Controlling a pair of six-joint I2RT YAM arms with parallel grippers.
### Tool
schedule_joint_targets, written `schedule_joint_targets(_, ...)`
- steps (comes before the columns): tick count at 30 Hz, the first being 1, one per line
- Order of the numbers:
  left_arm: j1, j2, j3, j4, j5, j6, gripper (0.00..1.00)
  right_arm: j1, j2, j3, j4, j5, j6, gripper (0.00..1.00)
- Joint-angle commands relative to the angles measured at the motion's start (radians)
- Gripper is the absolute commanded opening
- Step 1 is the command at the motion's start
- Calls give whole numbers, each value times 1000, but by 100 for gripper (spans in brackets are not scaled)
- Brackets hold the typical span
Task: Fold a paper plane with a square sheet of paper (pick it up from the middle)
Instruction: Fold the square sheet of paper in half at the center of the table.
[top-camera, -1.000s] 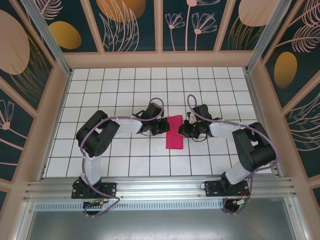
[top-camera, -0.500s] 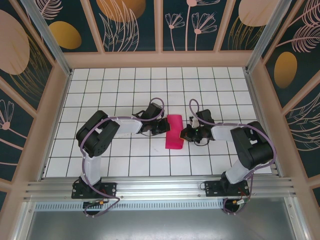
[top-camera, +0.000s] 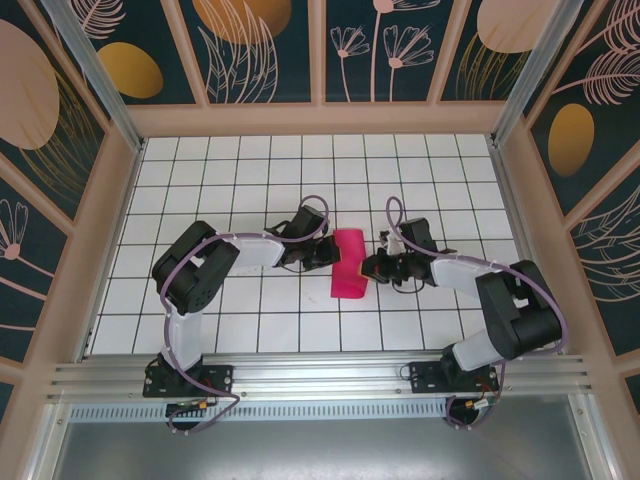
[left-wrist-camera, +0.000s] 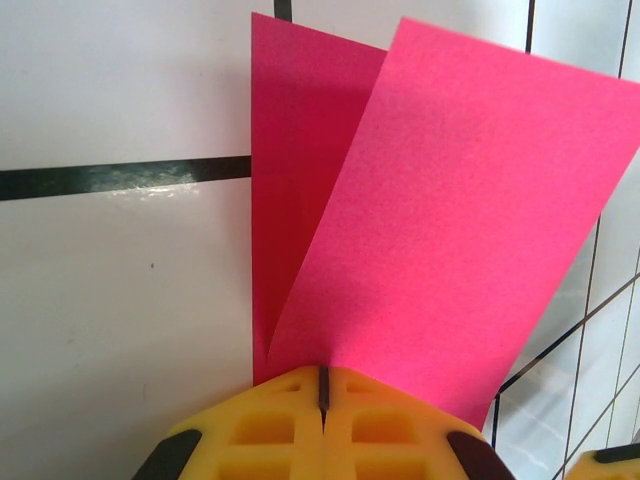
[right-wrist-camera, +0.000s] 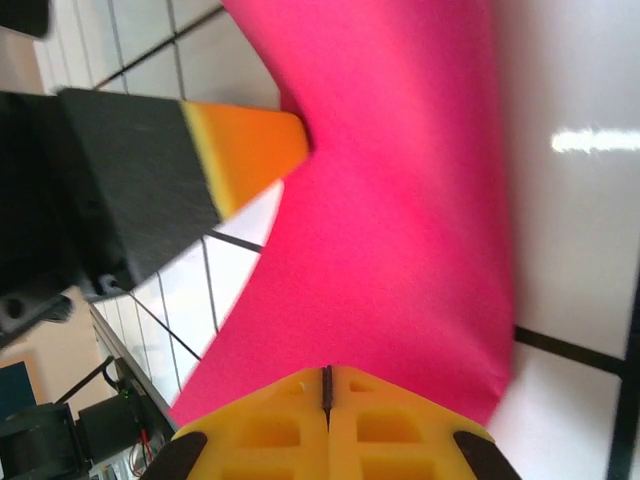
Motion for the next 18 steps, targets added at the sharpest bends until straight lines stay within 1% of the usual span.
schedule_joint_targets(1, -11, 50, -6, -101, -34, 25, 0, -5, 39, -43, 13, -6, -15, 6)
schedule_joint_targets(3, -10, 54, -6, -100, -32, 24, 0, -5, 64, -60, 25, -7, -23, 5)
schedule_joint_targets(5, -10, 56, -8, -98, -34, 24, 0, -7, 77, -70, 14, 18, -31, 5)
schedule_joint_targets(10, -10, 55, -16, -97, -34, 26, 0, -9, 54, -64, -39, 52, -47, 5)
schedule_joint_targets(14, -10, 56, -16, -98, -31, 27, 0, -3, -9, -43, -36, 3, -18, 5)
schedule_joint_targets(18, -10, 49, -17, -100, -32, 29, 0, 2, -66, -67, 23, -49, 22, 5)
